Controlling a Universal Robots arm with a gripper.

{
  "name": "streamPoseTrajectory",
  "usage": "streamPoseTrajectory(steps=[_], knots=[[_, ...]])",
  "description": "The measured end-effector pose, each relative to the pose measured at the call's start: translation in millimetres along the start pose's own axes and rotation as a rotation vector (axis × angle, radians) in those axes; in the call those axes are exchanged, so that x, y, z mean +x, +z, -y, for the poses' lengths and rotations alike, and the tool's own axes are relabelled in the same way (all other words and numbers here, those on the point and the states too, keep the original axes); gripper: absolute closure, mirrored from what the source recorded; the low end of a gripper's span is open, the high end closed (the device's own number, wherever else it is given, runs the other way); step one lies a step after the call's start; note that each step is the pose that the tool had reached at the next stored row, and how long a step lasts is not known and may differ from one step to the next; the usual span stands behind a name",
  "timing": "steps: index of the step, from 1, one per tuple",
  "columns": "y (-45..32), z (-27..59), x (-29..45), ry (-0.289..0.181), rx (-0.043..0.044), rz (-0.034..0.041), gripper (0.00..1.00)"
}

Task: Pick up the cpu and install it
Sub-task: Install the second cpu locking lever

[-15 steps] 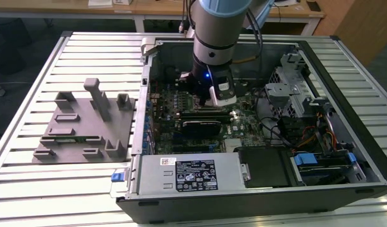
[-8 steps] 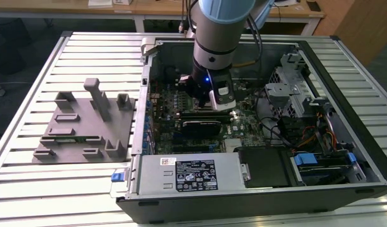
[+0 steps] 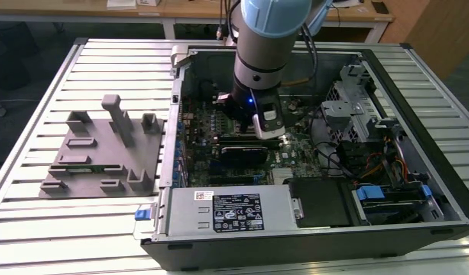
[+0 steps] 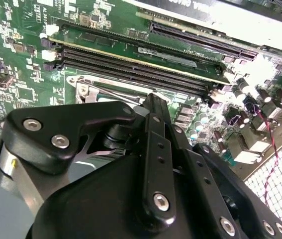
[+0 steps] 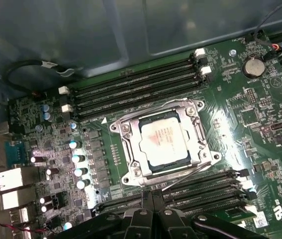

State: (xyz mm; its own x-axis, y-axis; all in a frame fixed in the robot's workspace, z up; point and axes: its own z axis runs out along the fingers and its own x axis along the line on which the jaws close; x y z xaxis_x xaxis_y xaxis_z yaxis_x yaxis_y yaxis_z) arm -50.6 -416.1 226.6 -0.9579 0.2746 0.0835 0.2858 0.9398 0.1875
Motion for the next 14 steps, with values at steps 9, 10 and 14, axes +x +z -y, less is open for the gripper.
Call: streamPoseTrajectory(steps=[9, 10, 14], knots=[[4.9, 9.1, -0.5, -0.001, -0.0367, -0.0118, 0.89], [5.9, 10.0, -0.3, -0.001, -0.0393, -0.0125, 0.89], [9.9, 11.5, 1.7, -0.025, -0.0540, -0.0225, 0.89]])
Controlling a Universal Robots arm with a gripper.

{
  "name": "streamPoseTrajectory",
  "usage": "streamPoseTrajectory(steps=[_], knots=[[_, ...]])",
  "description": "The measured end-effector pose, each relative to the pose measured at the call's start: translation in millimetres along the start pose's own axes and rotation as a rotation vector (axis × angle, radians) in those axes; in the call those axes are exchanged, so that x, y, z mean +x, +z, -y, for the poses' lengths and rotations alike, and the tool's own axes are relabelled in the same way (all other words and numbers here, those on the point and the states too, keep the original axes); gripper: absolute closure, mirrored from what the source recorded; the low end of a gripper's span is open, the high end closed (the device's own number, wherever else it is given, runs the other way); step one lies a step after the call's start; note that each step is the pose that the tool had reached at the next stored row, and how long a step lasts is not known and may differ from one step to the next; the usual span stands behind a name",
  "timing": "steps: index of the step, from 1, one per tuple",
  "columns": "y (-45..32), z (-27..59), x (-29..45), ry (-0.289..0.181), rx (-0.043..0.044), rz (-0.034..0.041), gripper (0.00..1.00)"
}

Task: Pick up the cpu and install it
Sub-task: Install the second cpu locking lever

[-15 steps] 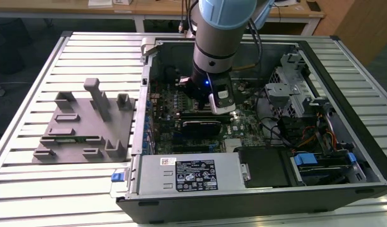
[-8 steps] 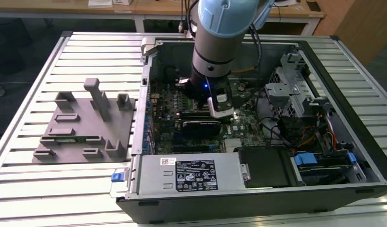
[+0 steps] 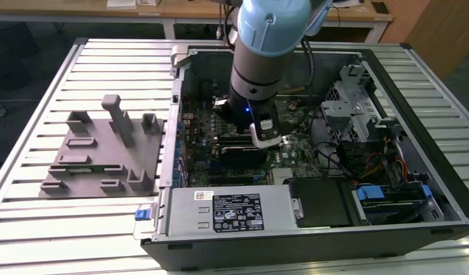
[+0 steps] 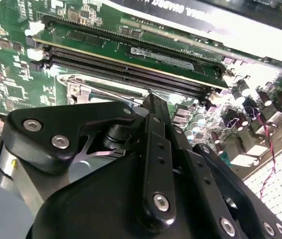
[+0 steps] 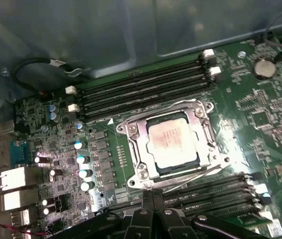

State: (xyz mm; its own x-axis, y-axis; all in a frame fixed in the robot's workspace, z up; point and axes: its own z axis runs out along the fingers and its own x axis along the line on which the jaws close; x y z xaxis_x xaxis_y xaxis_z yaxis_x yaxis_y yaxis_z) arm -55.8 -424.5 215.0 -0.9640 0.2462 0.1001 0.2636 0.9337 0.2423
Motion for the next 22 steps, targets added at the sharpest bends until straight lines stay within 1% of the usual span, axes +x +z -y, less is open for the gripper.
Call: streamPoseTrajectory(steps=[2, 4, 6, 8, 11, 15, 20, 22], knots=[[1.4, 0.4, -0.1, -0.026, -0.0003, -0.0071, 0.89], [3.0, 0.8, -0.2, -0.052, 0.0017, -0.0127, 0.89], [4.8, 1.3, -0.3, -0.073, 0.0029, -0.0167, 0.89], [6.6, 2.0, 0.0, -0.084, 0.0000, -0.0194, 0.89], [10.1, 3.1, 0.7, -0.090, -0.0071, -0.0214, 0.89], [14.6, 4.6, 1.7, -0.095, -0.0152, -0.0208, 0.89], [18.9, 6.4, 4.1, -0.097, -0.0359, -0.0247, 0.89], [20.5, 7.3, 6.0, -0.097, -0.0420, -0.0259, 0.89]])
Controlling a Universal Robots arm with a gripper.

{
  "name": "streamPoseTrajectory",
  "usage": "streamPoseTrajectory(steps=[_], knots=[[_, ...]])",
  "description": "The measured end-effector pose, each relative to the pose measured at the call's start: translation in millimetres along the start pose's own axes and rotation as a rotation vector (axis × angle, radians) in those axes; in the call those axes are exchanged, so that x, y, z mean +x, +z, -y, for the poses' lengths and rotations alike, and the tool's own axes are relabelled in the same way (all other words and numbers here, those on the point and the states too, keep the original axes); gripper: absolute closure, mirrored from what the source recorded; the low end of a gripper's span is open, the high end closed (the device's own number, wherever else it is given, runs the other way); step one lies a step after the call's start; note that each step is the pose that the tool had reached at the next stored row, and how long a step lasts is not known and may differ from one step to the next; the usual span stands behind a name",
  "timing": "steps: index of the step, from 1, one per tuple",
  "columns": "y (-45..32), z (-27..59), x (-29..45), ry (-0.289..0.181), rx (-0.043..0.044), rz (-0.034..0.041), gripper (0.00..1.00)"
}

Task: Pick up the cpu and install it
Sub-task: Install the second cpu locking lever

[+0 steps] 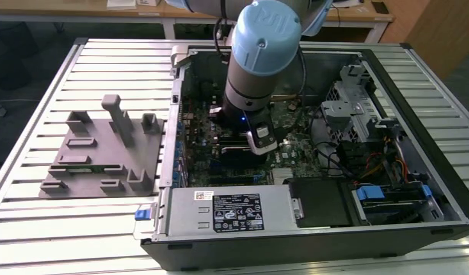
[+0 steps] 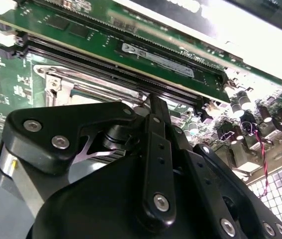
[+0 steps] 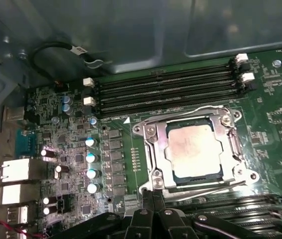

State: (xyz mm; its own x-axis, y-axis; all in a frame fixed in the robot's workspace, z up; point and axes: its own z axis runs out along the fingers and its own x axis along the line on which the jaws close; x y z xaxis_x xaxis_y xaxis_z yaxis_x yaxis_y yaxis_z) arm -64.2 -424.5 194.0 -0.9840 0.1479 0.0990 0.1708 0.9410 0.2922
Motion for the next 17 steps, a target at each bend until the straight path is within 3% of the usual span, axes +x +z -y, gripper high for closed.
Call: streamPoseTrajectory(steps=[4, 9, 17], knots=[[2.4, 1.2, 1.6, -0.001, -0.0080, -0.0015, 0.89], [3.0, 1.3, 1.6, -0.002, -0.0337, -0.0058, 0.89], [7.5, 2.8, 2.0, -0.002, -0.0374, -0.0065, 0.89]])
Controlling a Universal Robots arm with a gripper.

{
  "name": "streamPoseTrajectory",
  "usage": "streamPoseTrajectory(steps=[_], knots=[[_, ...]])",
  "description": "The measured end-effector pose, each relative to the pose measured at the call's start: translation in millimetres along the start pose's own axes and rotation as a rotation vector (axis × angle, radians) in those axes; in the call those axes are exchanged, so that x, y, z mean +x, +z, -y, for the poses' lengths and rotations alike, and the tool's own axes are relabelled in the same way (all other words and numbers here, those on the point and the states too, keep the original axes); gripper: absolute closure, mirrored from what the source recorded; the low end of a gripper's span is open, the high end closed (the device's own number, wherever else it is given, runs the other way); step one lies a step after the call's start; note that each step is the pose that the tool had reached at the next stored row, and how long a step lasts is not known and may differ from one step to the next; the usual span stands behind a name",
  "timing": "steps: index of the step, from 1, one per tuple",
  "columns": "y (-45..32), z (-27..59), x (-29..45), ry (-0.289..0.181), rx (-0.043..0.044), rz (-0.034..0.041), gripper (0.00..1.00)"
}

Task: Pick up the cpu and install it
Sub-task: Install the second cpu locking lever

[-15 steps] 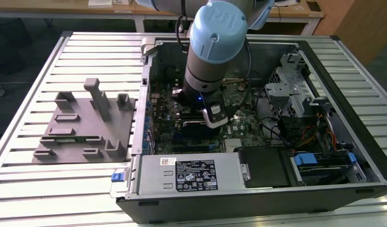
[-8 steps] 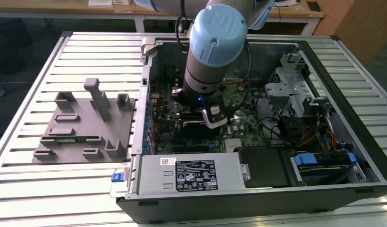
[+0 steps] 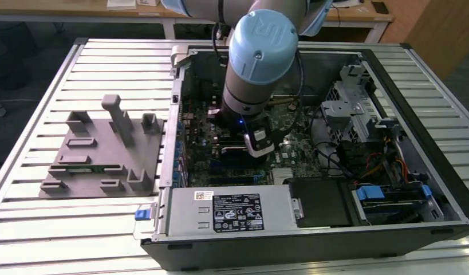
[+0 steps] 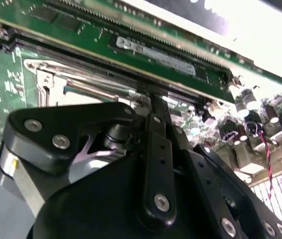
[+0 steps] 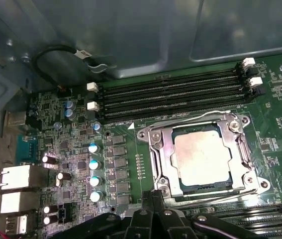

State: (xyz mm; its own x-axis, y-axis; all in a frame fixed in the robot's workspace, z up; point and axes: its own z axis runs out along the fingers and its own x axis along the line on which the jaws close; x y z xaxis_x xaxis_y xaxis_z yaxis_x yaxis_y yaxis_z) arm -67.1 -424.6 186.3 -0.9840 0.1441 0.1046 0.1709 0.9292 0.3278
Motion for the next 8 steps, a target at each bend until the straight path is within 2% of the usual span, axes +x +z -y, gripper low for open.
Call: streamPoseTrajectory(steps=[3, 8], knots=[[-2.3, -0.9, 0.2, 0.000, -0.0009, 0.0003, 0.89], [-17.3, -6.0, 2.0, -0.001, -0.0007, 0.0036, 0.89]])
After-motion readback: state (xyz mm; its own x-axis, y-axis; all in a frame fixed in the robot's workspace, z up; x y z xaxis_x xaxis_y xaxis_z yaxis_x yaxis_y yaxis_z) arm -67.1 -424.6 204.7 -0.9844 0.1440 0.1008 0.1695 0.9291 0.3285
